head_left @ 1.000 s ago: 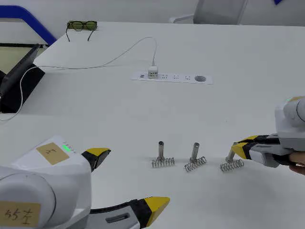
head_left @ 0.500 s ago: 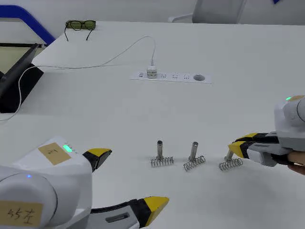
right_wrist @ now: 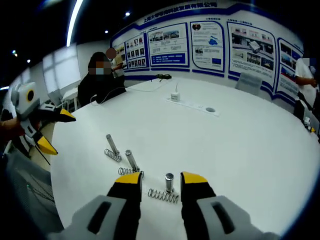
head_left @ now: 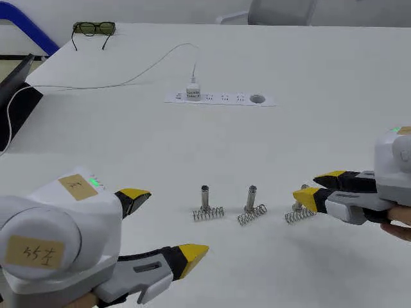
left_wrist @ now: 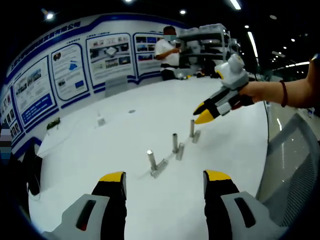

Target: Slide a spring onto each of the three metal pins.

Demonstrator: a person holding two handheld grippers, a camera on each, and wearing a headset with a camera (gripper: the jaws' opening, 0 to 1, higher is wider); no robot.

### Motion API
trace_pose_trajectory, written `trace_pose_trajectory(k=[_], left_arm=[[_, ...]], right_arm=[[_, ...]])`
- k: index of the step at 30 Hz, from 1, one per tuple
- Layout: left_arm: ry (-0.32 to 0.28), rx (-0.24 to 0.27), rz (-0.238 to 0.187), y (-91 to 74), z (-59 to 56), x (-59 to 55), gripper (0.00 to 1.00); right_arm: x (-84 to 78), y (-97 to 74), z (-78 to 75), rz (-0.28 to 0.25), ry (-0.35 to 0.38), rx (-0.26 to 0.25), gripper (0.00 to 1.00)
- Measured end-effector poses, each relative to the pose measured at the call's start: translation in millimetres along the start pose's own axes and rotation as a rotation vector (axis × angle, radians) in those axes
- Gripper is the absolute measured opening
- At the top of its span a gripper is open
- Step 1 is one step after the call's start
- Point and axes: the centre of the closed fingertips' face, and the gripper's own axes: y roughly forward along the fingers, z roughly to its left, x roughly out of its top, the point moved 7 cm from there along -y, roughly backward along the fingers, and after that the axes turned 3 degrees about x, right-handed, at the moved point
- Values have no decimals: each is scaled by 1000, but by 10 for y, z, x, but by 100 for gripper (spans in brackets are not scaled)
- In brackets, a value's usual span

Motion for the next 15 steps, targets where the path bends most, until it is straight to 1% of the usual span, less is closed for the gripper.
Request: trace_pose_trajectory(k=[3,5,8,9,11,13,15], left_arm=[[0,-13,-8,85,24,2,60],[6,-18,-10,130,33,-5,58],[35,-36,-4,210,46,-23,55],[36,-38,-2,231,53,-31,53],[37,-48,-4,293,73,-58,49],[35,-57,9,360,89,-95,46],[46,-61,11,410,96,-119,44]], right_arm=[[-5,-36,20,-17,4,14,39],[-11,-56,33,-27,5,19,41],[-24,-96,55,-50,12,28,47],[-24,-106,63,-57,12,32,48],[-28,-129,82,-66,11,37,49],[-28,-155,99,-79,6,33,49],[-23,-178,111,-91,3,29,49]])
